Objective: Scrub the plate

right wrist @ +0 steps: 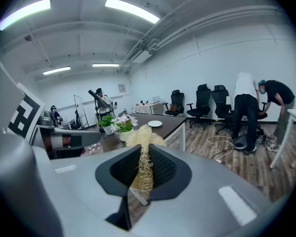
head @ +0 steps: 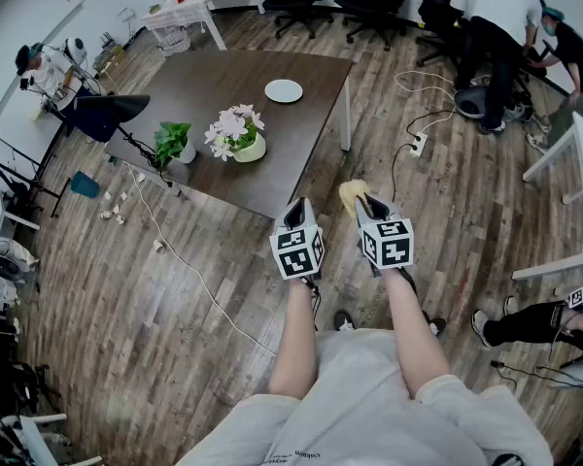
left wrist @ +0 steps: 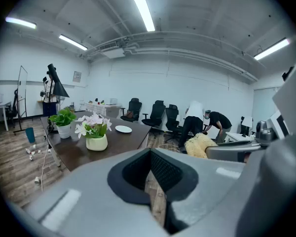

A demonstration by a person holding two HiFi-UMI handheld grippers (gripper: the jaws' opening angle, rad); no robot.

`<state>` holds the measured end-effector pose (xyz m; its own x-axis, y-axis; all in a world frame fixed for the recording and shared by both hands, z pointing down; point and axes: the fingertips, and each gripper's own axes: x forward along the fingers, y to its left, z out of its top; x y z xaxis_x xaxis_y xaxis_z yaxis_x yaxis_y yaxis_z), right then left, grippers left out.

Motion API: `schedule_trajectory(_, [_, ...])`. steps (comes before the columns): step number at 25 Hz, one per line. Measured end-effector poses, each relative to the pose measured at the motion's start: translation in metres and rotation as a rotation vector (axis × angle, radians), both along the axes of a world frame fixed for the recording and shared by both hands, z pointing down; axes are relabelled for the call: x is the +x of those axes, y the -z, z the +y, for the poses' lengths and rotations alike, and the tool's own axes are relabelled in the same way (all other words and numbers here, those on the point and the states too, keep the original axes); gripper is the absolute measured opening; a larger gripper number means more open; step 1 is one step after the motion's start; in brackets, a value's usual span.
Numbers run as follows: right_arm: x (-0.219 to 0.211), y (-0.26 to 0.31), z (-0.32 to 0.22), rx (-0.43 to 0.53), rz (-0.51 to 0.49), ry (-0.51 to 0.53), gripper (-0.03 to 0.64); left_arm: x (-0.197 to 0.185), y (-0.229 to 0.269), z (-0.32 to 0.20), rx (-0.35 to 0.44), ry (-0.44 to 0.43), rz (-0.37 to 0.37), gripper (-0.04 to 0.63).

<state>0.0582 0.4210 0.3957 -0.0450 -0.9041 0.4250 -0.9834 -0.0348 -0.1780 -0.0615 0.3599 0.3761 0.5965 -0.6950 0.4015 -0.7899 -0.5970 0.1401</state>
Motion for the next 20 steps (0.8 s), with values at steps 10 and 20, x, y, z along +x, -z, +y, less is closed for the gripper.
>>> schedule_trajectory(10, [-0.011,0.001,-0.002,0.007,-0.015,-0.037,0.067,-0.003,0.005,0.003,0.024,-0.123,-0.058,0.0])
schedule_trajectory(20, [-0.013,-0.017,-0.005,-0.015,-0.016,0.008,0.067,-0.012,-0.018,-0.01,-0.021,-0.04,-0.021,0.0])
